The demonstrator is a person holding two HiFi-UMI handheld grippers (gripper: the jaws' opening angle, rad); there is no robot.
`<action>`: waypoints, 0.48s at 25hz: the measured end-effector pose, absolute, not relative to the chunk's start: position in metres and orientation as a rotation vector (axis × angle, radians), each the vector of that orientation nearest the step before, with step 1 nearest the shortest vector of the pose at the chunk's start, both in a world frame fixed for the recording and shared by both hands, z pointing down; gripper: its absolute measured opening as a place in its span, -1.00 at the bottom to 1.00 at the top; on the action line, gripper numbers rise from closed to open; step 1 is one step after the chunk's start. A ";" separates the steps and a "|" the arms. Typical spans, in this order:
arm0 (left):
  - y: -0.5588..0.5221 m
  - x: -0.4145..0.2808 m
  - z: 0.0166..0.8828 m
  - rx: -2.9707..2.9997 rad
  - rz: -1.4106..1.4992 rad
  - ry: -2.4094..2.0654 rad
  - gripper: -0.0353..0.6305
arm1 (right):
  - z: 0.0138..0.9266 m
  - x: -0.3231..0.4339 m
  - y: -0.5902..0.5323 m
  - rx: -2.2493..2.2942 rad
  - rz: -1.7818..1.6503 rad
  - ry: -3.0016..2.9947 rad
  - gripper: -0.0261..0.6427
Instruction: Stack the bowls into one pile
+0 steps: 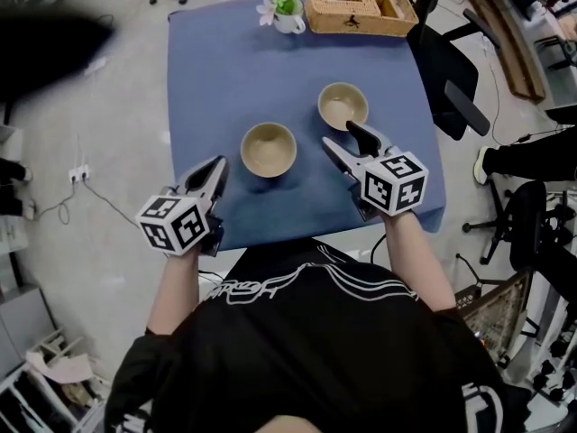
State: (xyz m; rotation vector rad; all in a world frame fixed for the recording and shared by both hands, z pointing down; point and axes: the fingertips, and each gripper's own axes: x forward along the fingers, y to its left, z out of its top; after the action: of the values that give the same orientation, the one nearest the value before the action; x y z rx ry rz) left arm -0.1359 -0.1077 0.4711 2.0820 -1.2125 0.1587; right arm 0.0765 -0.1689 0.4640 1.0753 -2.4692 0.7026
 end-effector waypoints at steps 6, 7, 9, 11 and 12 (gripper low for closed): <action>-0.110 -0.150 0.473 2.063 0.179 -1.241 -0.82 | 0.479 0.048 -0.156 0.941 0.748 -2.449 -0.10; -0.110 -0.151 0.473 2.069 0.196 -1.232 -0.82 | 0.480 0.043 -0.155 0.926 0.755 -2.442 -0.10; -0.111 -0.154 0.474 2.093 0.244 -1.206 -0.82 | 0.484 0.032 -0.153 0.906 0.775 -2.432 -0.10; -0.111 -0.157 0.474 2.111 0.281 -1.179 -0.82 | 0.491 0.019 -0.150 0.888 0.813 -2.421 -0.10; -0.112 -0.159 0.474 2.113 0.288 -1.169 -0.82 | 0.495 0.014 -0.148 0.879 0.835 -2.411 -0.10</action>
State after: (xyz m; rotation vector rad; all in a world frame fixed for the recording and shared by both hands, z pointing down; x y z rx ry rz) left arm -0.1591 -0.1118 0.4736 2.1132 -1.1688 0.2880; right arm 0.0142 -0.1479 0.4953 0.8789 -2.4113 0.8354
